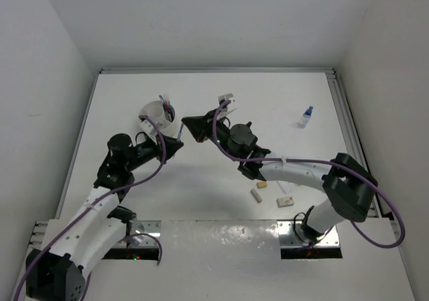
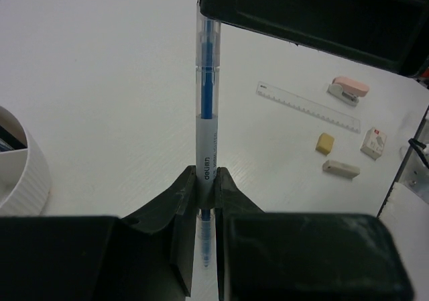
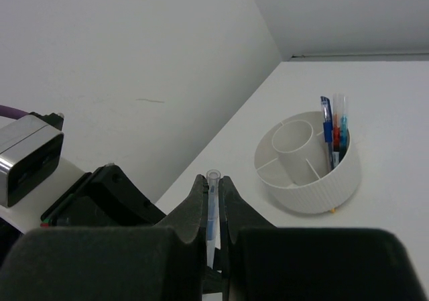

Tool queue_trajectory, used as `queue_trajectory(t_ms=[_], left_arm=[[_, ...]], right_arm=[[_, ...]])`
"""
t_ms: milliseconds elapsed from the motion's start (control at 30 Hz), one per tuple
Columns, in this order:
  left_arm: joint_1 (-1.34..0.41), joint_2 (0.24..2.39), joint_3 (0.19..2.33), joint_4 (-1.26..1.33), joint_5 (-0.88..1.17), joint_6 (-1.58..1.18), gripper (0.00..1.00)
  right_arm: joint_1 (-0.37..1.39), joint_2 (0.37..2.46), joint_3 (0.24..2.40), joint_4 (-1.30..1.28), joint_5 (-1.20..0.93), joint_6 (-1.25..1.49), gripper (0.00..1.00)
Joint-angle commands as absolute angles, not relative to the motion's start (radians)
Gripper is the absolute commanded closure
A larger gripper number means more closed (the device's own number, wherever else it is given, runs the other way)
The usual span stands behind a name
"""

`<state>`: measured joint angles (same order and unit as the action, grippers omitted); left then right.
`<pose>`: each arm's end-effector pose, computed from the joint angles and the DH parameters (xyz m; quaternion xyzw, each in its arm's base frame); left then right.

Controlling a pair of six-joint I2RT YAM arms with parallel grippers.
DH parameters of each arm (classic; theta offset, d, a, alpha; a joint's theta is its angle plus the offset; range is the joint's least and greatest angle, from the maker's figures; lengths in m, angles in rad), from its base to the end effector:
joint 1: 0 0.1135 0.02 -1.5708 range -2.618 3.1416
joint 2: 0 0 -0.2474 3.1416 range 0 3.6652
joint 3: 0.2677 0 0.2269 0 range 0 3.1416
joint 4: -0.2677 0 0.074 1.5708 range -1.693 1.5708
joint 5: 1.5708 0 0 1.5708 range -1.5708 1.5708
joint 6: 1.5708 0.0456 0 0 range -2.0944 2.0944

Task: Sort the stationery into containers
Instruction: Close the pen cap on the pen.

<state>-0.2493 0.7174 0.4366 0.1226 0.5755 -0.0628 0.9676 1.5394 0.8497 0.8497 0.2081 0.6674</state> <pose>0.1599 -0.0663 0.2555 0.2513 0.7092 -0.3100 0.5812 0.1986 0.2716 0.2867 -0.0182 0.6494 0.5063 0.5671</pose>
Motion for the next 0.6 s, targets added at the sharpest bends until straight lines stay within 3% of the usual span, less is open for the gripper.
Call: queue_trajectory(t_ms=[0,567], left_arm=[[-0.252,0.748,0.492,0.374,0.526,-0.138,1.0],[-0.215,0.891,0.518,0.609,0.491,-0.166,1.0]], right_arm=[[0.994,1.581,0.839,0.724,0.078,0.631,1.0],[0.996,1.667,0.759,0.667,0.006,0.614,1.0]])
